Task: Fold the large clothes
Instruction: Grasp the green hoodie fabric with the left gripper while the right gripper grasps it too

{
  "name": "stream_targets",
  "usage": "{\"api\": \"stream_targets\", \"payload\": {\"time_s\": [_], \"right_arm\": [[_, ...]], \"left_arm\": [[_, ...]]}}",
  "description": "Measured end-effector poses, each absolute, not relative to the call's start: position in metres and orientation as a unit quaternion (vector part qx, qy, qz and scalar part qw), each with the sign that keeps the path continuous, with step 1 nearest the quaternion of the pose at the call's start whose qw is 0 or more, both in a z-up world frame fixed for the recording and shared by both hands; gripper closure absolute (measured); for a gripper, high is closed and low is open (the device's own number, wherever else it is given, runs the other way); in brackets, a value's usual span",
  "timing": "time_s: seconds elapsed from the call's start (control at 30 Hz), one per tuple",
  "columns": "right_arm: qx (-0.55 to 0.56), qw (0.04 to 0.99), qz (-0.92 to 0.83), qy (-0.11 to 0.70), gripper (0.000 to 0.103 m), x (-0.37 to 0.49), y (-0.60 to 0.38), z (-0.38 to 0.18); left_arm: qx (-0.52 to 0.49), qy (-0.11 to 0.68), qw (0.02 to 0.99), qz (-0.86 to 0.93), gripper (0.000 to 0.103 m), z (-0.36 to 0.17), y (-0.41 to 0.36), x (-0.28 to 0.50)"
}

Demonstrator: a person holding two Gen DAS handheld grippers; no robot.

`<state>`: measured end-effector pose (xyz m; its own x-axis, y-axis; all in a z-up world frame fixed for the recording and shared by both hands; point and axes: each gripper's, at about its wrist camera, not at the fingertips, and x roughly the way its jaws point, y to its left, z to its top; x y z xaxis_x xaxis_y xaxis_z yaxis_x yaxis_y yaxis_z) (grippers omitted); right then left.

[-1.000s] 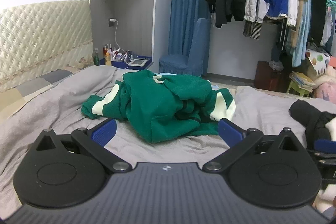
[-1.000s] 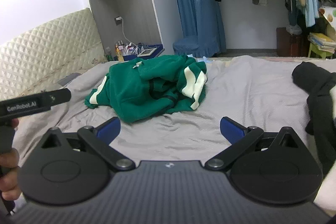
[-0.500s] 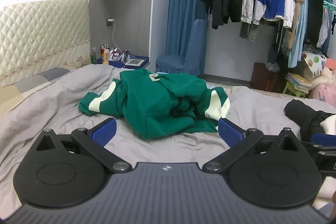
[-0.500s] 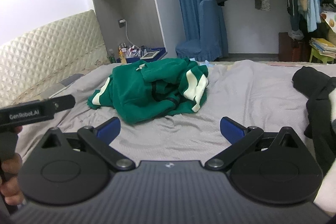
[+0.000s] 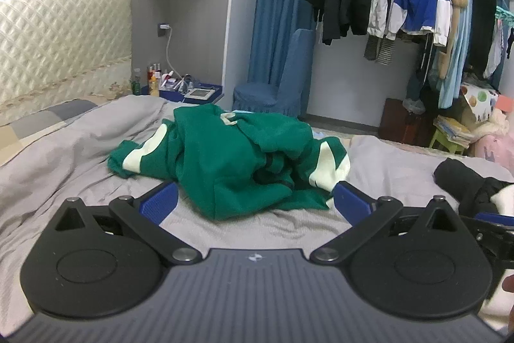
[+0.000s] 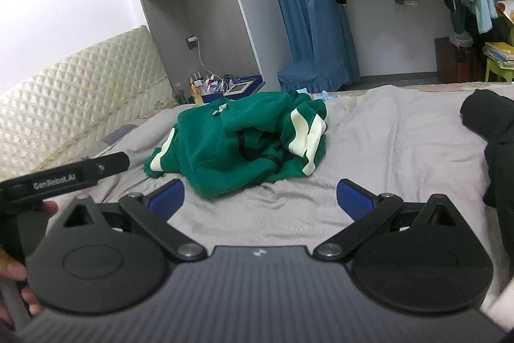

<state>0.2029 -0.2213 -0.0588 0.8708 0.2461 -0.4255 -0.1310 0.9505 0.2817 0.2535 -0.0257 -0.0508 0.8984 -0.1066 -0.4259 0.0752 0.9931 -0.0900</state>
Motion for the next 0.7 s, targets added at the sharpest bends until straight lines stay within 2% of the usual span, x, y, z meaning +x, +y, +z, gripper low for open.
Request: {"api": "stream_targets", "payload": {"time_s": [0.2,0.43,0.7], "right_arm": [[0.106,0.956,0.118,0.248,0.001,0.27,-0.214,-0.068],[0.1,0.956,0.115,0.251,0.001,0.392,-0.213,-0.081],[0.139,0.942,0.135,0.274,0.014,0.539,-0.212,-0.118]], "left_arm": [[-0.022,0.236,0.969,-0.063,0.0,-0.062,-0.005,0.332],[-0.011,0.23,0.97,-0.081,0.0,-0.079,0.028,0.471],[-0.005,0.236,0.967,-0.092,0.0,-0.116,0.061,0.66]]}}
